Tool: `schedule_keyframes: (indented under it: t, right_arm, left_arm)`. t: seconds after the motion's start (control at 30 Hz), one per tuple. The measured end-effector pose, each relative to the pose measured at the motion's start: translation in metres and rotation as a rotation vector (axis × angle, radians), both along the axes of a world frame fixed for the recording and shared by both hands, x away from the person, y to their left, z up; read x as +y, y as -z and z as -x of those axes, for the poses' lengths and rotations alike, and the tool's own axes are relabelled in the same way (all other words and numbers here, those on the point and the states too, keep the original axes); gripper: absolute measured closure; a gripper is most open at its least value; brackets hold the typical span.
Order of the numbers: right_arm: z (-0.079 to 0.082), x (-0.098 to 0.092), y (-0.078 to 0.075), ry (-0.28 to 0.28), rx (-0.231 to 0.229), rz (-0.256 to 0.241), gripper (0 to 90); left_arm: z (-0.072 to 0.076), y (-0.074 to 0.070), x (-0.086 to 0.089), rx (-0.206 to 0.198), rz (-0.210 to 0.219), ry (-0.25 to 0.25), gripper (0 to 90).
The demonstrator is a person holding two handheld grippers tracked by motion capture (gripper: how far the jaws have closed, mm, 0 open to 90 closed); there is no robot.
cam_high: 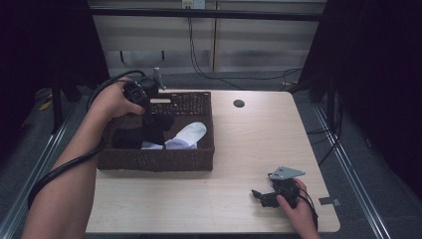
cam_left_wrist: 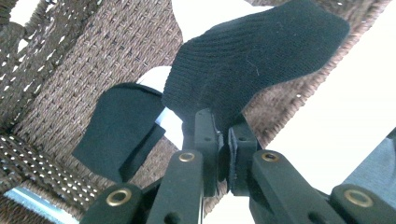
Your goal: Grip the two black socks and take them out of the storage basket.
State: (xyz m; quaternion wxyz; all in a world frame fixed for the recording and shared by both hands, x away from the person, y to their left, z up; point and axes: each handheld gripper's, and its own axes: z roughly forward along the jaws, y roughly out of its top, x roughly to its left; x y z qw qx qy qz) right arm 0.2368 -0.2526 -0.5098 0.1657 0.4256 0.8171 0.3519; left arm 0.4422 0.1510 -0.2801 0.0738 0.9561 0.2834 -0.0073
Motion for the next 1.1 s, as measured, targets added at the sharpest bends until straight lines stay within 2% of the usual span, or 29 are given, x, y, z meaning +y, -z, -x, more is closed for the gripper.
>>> schedule_keyframes:
  t: [0.13,0.37,0.6,0.7,0.77,0.9,1.0,1.1]
  right_arm:
    - [0.000,0.000,0.000,0.001,0.000,0.000,11.6]
    - [0.000,0.000,0.000,0.000,-0.001,0.000,11.6]
    - [0.000,0.000,0.000,0.001,-0.001,0.000,11.6]
    - [0.000,0.000,0.000,0.000,-0.001,0.000,11.6]
    - [0.000,0.000,0.000,0.000,-0.001,0.000,11.6]
    - [0.000,0.000,0.000,0.000,-0.001,0.000,11.6]
    - [0.000,0.000,0.000,0.001,0.000,0.000,11.6]
    - [0.000,0.000,0.000,0.001,0.000,0.000,11.6]
  left_arm:
    - [0.005,-0.014,-0.001,0.002,0.019,0.011,85.4]
    - [0.015,-0.038,-0.003,-0.003,0.027,0.044,85.3]
    - [0.028,-0.055,-0.002,-0.004,0.029,0.054,85.3]
    - [0.035,-0.058,-0.003,0.007,0.016,0.081,85.3]
    - [0.040,-0.058,-0.004,0.006,0.023,0.076,85.3]
    - [0.052,-0.055,-0.008,0.010,0.026,0.107,85.3]
    - [0.064,-0.053,-0.014,0.015,0.020,0.156,85.3]
    - [0.077,-0.048,-0.021,0.004,0.022,0.181,85.3]
